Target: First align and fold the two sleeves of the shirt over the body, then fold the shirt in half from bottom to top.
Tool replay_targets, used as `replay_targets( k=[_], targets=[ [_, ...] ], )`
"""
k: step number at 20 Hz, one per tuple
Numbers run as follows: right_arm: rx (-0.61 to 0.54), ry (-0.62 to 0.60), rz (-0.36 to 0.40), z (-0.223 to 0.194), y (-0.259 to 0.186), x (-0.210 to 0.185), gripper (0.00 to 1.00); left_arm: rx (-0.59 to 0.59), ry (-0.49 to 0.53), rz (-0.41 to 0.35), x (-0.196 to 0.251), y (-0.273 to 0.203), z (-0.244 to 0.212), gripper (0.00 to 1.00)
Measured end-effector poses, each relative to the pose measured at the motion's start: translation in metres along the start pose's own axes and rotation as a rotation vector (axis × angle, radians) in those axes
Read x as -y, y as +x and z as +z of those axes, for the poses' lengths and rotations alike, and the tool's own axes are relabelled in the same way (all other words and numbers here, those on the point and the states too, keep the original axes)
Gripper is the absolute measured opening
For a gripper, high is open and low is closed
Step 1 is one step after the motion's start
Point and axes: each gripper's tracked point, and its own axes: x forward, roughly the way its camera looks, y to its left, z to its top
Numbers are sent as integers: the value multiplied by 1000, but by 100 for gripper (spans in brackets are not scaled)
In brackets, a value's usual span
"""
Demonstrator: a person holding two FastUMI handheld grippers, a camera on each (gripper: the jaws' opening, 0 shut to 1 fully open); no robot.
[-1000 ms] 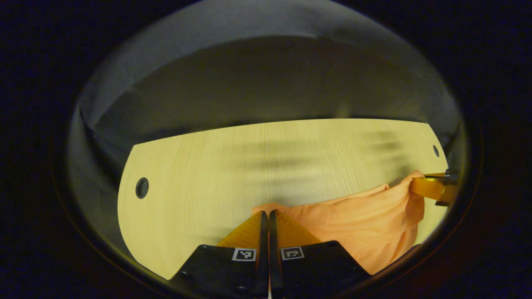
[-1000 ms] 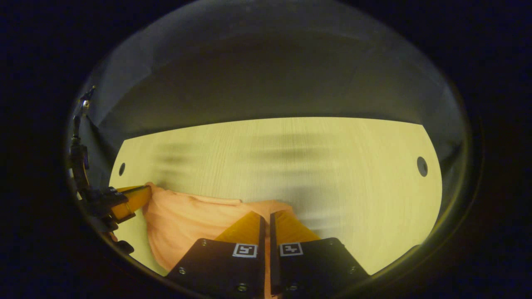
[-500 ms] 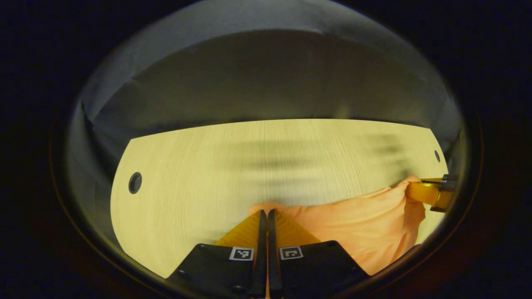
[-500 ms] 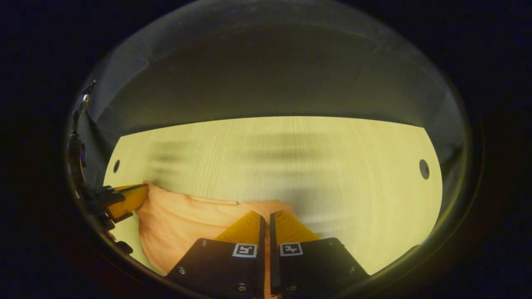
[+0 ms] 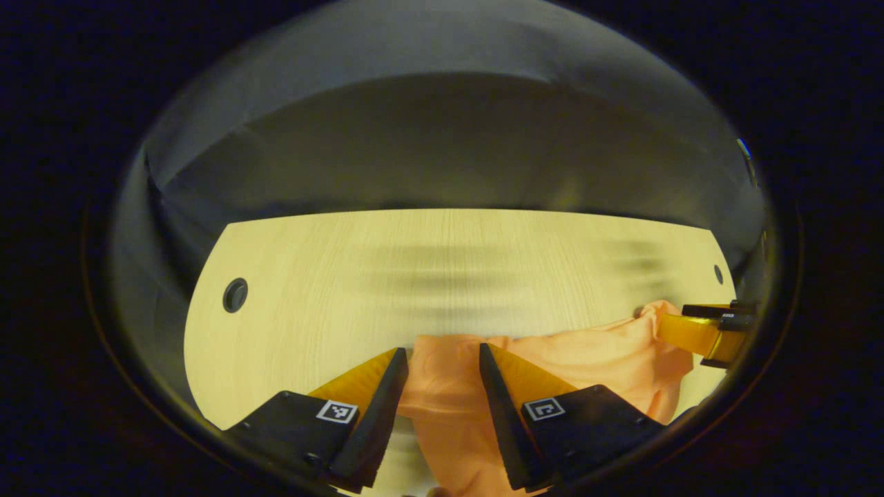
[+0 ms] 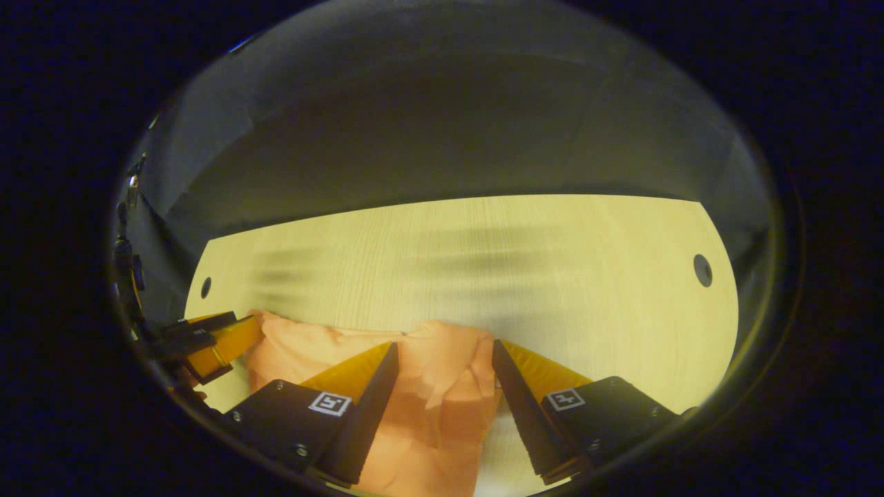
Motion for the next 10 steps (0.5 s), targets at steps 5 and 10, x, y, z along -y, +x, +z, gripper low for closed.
replay_targets(
  k=[5,10],
  targets=[
    [180,-10,4,25,-108,-13,87,178,42,-33,21,-121,46,71],
    [376,-55,6,24,-245,-24,87,342,49,-67,40,-269,61,74]
  ],
)
